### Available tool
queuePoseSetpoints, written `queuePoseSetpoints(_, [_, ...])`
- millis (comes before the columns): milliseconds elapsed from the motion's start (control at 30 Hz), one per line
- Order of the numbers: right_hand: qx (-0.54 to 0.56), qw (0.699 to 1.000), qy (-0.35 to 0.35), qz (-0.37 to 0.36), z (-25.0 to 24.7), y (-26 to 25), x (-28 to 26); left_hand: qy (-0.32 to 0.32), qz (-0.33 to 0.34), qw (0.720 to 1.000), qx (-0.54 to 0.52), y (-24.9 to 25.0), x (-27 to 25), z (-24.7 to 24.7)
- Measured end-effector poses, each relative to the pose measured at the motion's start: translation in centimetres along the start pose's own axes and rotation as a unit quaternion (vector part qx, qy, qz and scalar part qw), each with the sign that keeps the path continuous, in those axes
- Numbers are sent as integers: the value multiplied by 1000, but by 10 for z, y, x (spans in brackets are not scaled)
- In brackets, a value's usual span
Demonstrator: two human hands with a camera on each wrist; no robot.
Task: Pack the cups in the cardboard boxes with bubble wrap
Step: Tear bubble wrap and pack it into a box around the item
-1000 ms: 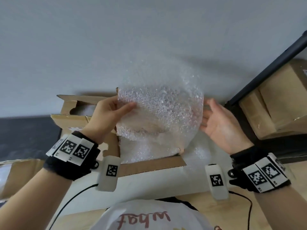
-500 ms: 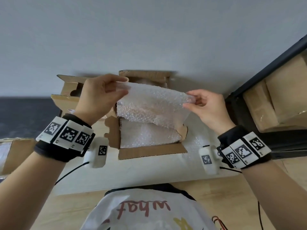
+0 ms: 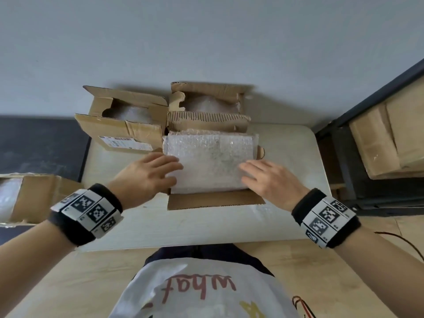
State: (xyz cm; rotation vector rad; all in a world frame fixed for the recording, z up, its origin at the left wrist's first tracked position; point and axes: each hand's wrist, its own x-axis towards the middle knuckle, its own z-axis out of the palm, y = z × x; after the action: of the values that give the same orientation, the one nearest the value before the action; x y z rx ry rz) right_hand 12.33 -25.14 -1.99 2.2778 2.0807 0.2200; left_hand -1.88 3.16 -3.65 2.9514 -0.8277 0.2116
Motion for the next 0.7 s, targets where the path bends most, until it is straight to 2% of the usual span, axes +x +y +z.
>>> queuePoseSetpoints(167, [26,989,-146,24,5,-2,13,-96,-10,994,-44,3,9,9])
queuePoseSetpoints(267, [69,957,-276,61,8,2,20,-179,-40,981,-58,2,13,12])
queuePoseSetpoints(333, [156,939,-287,103,6,12,24,-204,-68,973,-81,0,13,15])
queuePoseSetpoints(467, [254,928,-205,178,1,31,43,-146,-131,970,-145,-4,22,15])
queuePoseSetpoints(500, [261,924,-212,181,2,32,49,-141,-145,967,-154,-5,26,15])
queuePoseSetpoints(600, [240,903,-307,179,7,32,59,-149,-171,965,-133,-4,34,20])
queuePoseSetpoints(700, [216,899,-342,166,17,36,56,-165,-187,963,-107,-3,36,26])
